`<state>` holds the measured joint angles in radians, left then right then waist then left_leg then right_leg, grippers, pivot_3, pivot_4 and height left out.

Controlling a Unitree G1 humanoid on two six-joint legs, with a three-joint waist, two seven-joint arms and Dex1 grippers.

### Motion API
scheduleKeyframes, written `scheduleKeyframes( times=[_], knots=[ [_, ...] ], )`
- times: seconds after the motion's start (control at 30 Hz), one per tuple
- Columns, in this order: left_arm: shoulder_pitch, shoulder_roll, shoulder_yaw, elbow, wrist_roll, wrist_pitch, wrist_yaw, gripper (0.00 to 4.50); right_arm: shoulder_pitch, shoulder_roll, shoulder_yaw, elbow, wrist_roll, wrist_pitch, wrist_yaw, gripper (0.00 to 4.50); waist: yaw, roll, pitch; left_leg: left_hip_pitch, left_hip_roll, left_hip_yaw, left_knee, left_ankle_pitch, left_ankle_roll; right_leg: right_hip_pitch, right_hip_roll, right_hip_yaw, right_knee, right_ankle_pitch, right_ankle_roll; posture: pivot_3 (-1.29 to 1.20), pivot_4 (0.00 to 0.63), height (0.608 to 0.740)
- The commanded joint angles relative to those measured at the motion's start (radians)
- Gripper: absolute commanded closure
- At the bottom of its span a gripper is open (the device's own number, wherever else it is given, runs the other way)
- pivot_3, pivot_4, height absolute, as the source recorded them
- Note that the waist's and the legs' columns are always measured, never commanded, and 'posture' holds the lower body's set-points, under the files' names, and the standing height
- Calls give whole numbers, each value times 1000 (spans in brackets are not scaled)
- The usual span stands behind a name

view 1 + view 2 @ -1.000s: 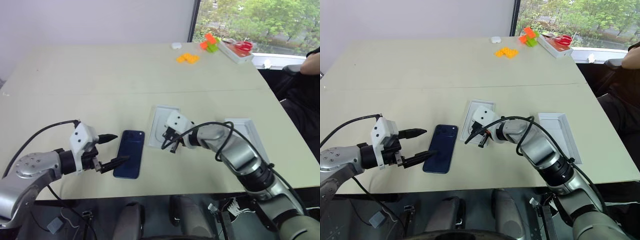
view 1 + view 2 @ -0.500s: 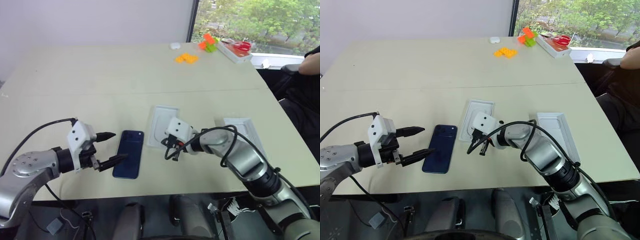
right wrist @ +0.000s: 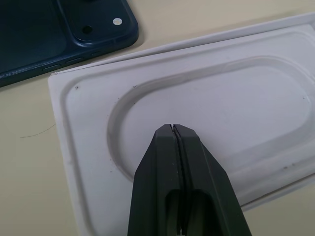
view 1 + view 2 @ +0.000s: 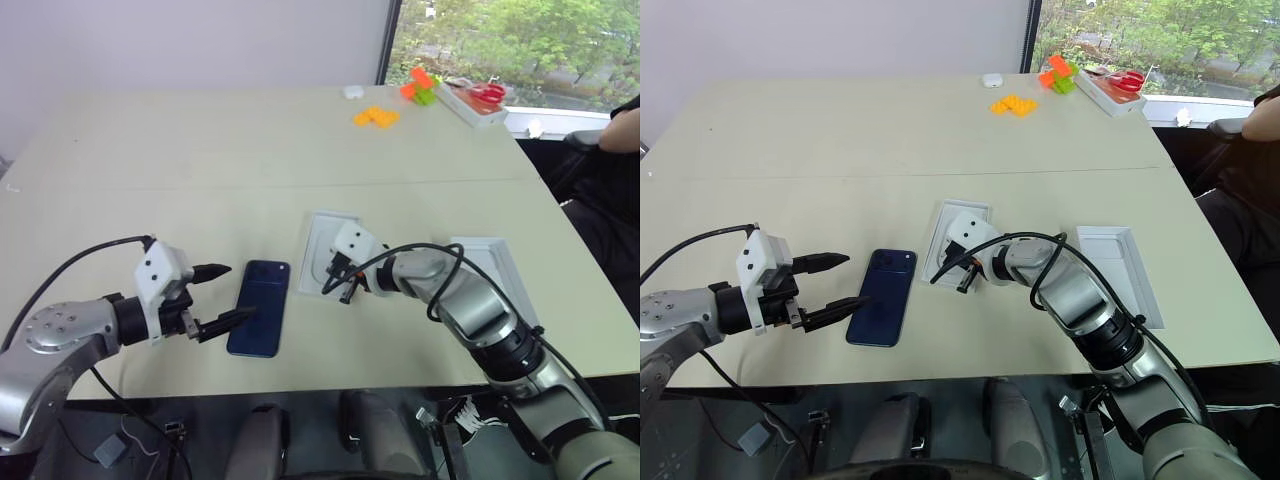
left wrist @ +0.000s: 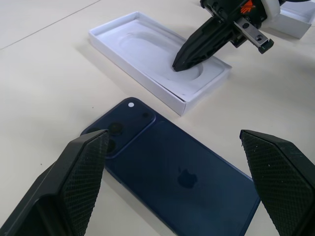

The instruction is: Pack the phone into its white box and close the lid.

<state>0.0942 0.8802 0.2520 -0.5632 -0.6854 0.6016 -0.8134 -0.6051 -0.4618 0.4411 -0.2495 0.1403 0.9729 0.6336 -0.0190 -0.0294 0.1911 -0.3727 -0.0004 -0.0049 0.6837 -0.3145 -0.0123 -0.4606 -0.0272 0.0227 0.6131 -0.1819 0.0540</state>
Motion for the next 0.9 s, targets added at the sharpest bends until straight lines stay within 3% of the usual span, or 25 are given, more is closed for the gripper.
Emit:
scheduleKeyframes(
  times=[0.03, 0.2, 0.33, 0.67, 0.9],
  knots=[
    [-7, -5, 27, -13, 0, -6, 0, 0, -34, 15, -53, -36, 16, -1, -1, 4475, 0, 0, 0, 0, 0, 0, 0, 0, 0, 0, 0, 0, 0, 0, 0, 0, 150, 726],
    [-6, -4, 30, -11, -1, -5, 0, 0, -55, 35, -68, -33, 21, 6, -11, 4475, -2, 0, 0, 0, 0, 0, 0, 0, 0, 0, 0, 0, 0, 0, 0, 0, 150, 726],
    [-18, -7, 21, -6, -1, -4, 2, 0, -118, 111, -87, 158, -43, -24, -120, 4475, -3, 0, 0, 0, 0, 0, 0, 0, 0, 0, 0, 0, 1, 0, 0, 0, 150, 726],
    [-22, -19, 18, -11, 3, -1, 11, 0, -192, 197, -89, 416, -128, -127, -227, 4475, -3, 0, 0, -1, 0, 1, 0, 0, 0, -1, -1, 0, 0, 2, 3, 0, 150, 726],
    [-14, -26, 18, -19, 6, -2, 19, 0, -171, 225, -114, 446, -177, -190, -303, 4475, -2, 0, 0, 0, 0, 0, 0, 0, 0, -1, 0, 0, 1, 2, 2, 0, 150, 726]
  ],
)
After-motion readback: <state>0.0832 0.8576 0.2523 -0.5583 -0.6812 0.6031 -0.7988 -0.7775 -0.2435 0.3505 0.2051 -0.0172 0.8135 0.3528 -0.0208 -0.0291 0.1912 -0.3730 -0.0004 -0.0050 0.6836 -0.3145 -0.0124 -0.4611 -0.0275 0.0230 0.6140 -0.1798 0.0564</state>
